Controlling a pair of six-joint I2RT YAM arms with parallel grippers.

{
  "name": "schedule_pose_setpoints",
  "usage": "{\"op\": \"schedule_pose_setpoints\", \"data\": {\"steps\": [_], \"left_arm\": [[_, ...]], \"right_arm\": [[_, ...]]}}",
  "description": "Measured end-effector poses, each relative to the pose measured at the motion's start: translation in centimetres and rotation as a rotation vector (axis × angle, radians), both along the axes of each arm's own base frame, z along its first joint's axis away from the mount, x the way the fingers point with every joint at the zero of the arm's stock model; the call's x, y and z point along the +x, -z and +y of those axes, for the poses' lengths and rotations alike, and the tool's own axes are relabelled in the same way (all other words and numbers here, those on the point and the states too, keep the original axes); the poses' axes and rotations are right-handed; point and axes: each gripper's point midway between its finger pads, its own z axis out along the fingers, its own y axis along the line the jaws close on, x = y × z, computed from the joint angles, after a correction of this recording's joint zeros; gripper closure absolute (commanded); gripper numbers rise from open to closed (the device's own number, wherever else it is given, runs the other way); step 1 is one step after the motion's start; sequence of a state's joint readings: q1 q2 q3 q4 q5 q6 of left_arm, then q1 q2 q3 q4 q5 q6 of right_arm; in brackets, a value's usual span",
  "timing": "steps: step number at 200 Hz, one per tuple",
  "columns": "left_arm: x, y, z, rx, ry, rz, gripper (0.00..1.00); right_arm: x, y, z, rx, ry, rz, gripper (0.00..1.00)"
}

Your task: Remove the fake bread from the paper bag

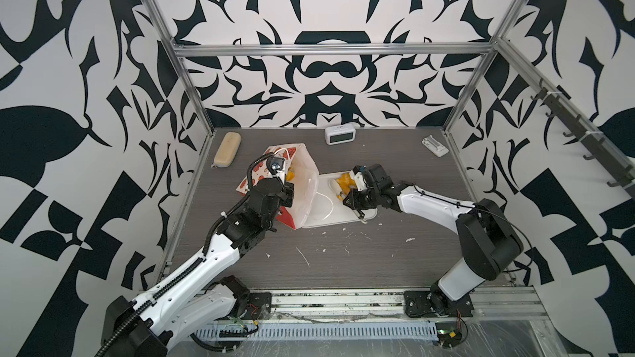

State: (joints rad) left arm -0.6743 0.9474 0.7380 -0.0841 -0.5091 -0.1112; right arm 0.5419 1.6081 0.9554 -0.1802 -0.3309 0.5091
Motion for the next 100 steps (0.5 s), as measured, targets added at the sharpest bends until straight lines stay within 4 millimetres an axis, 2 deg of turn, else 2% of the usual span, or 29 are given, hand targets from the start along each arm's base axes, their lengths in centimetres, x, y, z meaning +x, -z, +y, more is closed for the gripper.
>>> {"op": "schedule_pose_setpoints", "data": {"steps": [63, 100], "left_arm": [[0.2, 0.6, -0.2, 0.007, 0.002, 0.010, 1.00], [0.2, 0.7, -0.3, 0.006, 0.004, 0.011, 1.00]], "right_arm": [[-0.3, -0.1, -2.0, 0.008, 0.039, -0.003, 0.82], [-0.5, -0.4, -1.7, 0.051, 0.032, -0.010, 0.78]]}}
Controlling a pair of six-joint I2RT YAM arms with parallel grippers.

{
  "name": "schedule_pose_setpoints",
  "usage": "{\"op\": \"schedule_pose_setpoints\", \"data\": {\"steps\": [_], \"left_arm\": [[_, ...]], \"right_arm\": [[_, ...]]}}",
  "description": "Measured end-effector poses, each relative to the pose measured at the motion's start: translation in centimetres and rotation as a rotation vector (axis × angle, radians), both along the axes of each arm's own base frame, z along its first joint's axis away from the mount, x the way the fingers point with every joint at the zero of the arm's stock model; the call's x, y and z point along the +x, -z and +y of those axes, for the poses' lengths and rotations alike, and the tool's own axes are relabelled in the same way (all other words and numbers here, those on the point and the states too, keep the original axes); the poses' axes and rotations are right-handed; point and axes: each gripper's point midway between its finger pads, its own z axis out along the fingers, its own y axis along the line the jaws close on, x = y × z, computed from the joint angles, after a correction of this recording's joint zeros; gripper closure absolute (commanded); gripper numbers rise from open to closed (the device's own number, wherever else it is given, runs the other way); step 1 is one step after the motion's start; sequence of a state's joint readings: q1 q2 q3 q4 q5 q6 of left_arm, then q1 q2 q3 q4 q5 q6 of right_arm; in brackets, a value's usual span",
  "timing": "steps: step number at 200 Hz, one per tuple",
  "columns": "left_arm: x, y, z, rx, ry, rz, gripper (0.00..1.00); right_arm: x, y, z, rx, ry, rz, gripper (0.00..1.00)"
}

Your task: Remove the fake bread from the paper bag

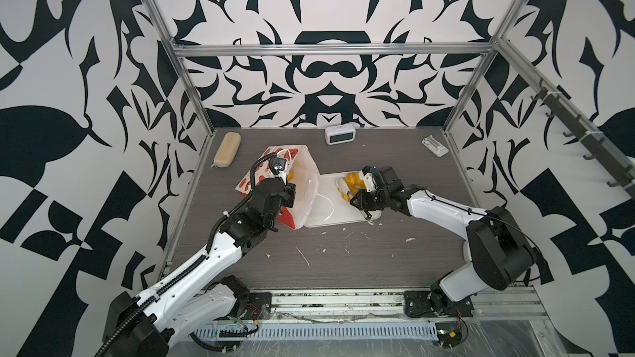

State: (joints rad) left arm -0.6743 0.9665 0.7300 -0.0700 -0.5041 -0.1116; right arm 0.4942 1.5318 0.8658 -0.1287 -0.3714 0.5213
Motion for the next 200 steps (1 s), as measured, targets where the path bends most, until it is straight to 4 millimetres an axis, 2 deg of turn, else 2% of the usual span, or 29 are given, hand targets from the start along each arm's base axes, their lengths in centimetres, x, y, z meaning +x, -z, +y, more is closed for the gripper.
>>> {"op": "schedule_pose_setpoints", "data": {"steps": [74, 97, 125, 143, 157, 175, 200], "left_arm": [[0.0, 0.3, -0.2, 0.002, 0.010, 0.008, 1.00], [0.2, 0.9, -0.4, 0.018, 0.013, 0.023, 1.00], [0.4, 2.5, -0.8, 0.058, 0.025, 0.070, 1.00], [0.7, 3.5, -1.2, 0.086, 0.036, 0.105, 1.00], [0.9, 3.9, -1.6, 0.094, 0.045, 0.123, 1.00], [1.0, 4.3, -2.0, 0.093, 0.059, 0.137, 1.00], [0.9, 4.6, -2.5, 0.086, 0.082, 0.152, 1.00]], "right_arm": [[-0.3, -4.1, 0.1, 0.067, -0.013, -0.095, 0.77], [-0.8, -7.2, -0.2, 0.092, -0.017, -0.168, 0.77], [-2.7, -11.8, -0.6, 0.082, -0.056, -0.250, 0.77], [-4.7, -15.0, 0.4, 0.105, -0.119, -0.299, 0.77], [-6.6, -16.5, 1.6, 0.127, -0.179, -0.311, 0.77], [-9.0, -16.2, 3.5, 0.129, -0.266, -0.287, 0.77], [-11.8, -13.0, 6.4, 0.073, -0.381, -0.202, 0.77]]}}
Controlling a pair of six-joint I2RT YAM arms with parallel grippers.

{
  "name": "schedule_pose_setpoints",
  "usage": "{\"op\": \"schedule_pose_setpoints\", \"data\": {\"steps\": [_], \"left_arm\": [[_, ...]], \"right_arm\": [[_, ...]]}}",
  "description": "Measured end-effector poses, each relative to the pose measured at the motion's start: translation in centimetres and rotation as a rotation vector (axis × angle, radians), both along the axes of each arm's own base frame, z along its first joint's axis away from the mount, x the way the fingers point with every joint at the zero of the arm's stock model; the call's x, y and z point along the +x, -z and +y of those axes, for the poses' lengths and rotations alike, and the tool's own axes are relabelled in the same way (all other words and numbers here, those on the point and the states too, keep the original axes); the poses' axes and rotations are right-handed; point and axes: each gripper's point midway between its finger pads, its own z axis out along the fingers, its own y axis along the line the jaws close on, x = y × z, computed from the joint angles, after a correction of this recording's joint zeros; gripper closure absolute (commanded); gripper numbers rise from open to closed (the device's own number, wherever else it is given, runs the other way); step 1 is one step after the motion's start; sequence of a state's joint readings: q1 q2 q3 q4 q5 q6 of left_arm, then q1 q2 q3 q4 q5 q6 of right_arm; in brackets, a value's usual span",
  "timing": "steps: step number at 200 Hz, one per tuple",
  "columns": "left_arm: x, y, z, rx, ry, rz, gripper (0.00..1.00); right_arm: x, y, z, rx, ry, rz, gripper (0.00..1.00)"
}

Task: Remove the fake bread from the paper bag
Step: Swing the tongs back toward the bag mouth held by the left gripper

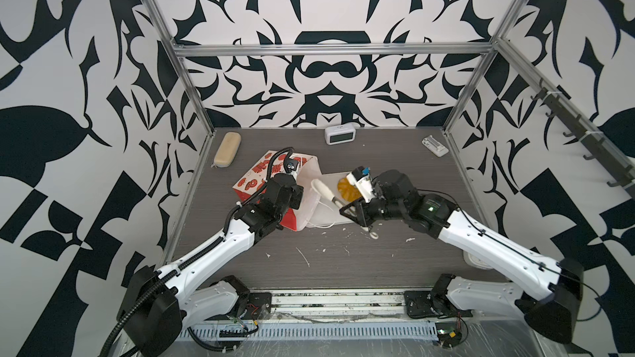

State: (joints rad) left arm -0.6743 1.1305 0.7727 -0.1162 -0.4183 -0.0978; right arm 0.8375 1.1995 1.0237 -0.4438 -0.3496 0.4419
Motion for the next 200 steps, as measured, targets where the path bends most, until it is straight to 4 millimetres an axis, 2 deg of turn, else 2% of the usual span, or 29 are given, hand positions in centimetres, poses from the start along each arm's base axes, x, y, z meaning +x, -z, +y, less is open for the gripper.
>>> {"op": "schedule_pose_setpoints", "data": {"steps": [21, 43, 58, 87, 119, 164, 200], "left_arm": [[-0.2, 0.2, -0.4, -0.008, 0.024, 0.011, 1.00], [-0.4, 0.3, -1.0, -0.016, 0.060, 0.021, 1.00], [-0.7, 0.2, -1.4, -0.019, 0.088, 0.023, 1.00], [-1.3, -0.3, -1.9, -0.030, 0.137, 0.022, 1.00], [-1.9, -0.1, -2.2, -0.033, 0.172, 0.041, 1.00], [-2.1, -0.1, -2.6, -0.036, 0.198, 0.061, 1.00], [-2.1, -0.9, -3.2, -0.054, 0.217, 0.058, 1.00]], "right_arm": [[-0.6, 3.5, 1.5, -0.094, -0.040, 0.037, 0.78], [0.2, 6.5, 2.0, -0.195, -0.041, 0.031, 0.78], [0.9, 7.6, 2.4, -0.252, -0.043, -0.001, 0.78], [2.7, 8.1, 3.6, -0.326, -0.049, -0.110, 0.73], [4.2, 8.5, 4.8, -0.364, -0.054, -0.195, 0.64], [5.9, 9.9, 4.7, -0.443, -0.031, -0.271, 0.58], [7.3, 9.3, 4.4, -0.481, 0.000, -0.365, 0.55]]}}
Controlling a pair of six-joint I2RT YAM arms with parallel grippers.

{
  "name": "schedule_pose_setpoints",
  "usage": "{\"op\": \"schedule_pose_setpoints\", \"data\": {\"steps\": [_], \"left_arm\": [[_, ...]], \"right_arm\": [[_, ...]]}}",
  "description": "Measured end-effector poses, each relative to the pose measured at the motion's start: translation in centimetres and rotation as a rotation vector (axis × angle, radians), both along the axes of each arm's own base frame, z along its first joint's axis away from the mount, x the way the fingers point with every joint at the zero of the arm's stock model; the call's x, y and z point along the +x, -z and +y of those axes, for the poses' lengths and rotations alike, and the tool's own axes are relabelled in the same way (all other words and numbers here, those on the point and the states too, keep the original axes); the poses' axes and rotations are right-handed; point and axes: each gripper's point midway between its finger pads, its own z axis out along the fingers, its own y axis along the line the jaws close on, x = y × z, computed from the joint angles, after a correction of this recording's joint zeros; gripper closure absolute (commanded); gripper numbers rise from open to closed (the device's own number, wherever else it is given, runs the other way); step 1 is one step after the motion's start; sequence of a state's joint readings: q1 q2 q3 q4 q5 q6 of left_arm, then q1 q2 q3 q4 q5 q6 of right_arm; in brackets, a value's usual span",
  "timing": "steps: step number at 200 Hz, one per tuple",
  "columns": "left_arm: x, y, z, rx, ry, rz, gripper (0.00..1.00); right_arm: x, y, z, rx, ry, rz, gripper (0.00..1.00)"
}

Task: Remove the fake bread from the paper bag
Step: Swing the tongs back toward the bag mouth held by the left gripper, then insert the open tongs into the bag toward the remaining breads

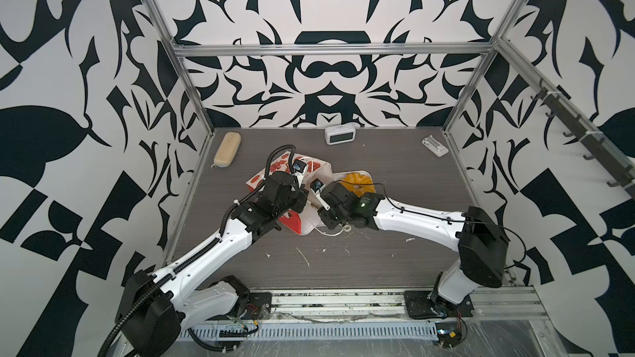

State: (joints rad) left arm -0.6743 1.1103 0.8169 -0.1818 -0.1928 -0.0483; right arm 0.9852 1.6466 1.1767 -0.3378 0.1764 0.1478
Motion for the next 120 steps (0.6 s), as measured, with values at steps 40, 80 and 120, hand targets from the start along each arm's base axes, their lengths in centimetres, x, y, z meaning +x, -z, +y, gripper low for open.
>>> {"op": "schedule_pose_setpoints", "data": {"steps": [40, 80, 120], "left_arm": [[-0.3, 0.2, -0.2, -0.003, 0.016, 0.015, 1.00], [-0.5, 0.2, -0.4, -0.004, 0.028, 0.027, 1.00], [-0.4, 0.2, -0.3, -0.010, 0.025, 0.030, 1.00]], "right_arm": [[1.0, 0.3, -0.1, -0.056, -0.010, -0.074, 0.51], [1.5, 1.3, 0.1, -0.115, -0.036, -0.111, 0.47], [2.0, 1.4, 0.3, -0.133, -0.035, -0.138, 0.46]]}}
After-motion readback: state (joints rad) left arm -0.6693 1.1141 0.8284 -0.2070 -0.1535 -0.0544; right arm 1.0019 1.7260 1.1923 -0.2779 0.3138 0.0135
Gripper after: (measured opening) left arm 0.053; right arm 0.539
